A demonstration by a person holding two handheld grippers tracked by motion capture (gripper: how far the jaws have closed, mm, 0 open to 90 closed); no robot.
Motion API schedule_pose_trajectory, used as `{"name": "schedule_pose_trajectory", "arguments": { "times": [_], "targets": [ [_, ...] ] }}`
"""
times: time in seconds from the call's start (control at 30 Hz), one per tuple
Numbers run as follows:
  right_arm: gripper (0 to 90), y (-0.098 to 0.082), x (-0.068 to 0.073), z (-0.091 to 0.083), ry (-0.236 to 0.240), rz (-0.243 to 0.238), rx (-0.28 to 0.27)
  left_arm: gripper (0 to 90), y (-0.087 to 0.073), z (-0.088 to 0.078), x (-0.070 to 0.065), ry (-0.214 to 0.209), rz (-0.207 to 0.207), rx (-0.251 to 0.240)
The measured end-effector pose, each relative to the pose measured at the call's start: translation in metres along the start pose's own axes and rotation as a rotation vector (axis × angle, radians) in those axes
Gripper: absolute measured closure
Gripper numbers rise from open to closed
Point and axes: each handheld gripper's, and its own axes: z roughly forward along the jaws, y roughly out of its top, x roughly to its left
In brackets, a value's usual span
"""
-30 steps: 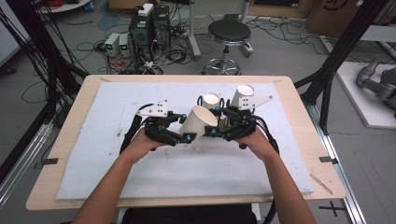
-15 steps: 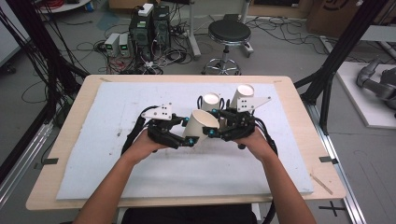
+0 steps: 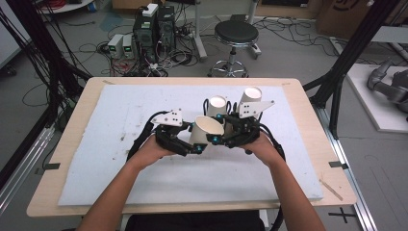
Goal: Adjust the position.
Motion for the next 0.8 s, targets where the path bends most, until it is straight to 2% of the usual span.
{"name": "schedule_pose_trajectory", "arguments": {
  "times": [0.17, 0.37, 0.43, 0.47, 0.53, 0.63, 0.7, 0.8],
  "targets": [
    [31.8, 0.002, 0.003, 0.002, -0.014, -0.018, 0.026, 33.7, 0.0, 0.0, 0.0, -0.001, 0.001, 0.011],
    [30.8, 0.002, 0.003, 0.003, -0.017, -0.019, 0.02, 34.2, 0.0, 0.0, 0.0, -0.004, 0.0, 0.008],
    [29.7, 0.002, 0.002, 0.002, -0.015, -0.016, 0.014, 34.4, 0.0, -0.001, 0.0, -0.003, 0.005, -0.005],
    [26.4, 0.003, 0.003, 0.001, -0.019, -0.005, -0.01, 34.5, 0.001, -0.002, 0.0, -0.002, 0.005, -0.018],
    [23.9, 0.004, 0.004, 0.0, -0.027, -0.002, -0.025, 34.7, 0.002, -0.006, 0.001, -0.001, 0.007, -0.04],
    [21.2, 0.005, 0.002, -0.008, -0.044, 0.012, -0.061, 35.2, 0.002, -0.013, 0.002, 0.011, -0.008, -0.082],
    [21.1, 0.005, 0.001, -0.015, -0.067, 0.02, -0.09, 35.5, 0.0, -0.019, 0.004, 0.017, -0.007, -0.117],
    [20.8, 0.004, -0.001, -0.025, -0.109, 0.017, -0.104, 35.5, -0.005, -0.025, 0.006, 0.04, -0.003, -0.151]
  ]
}}
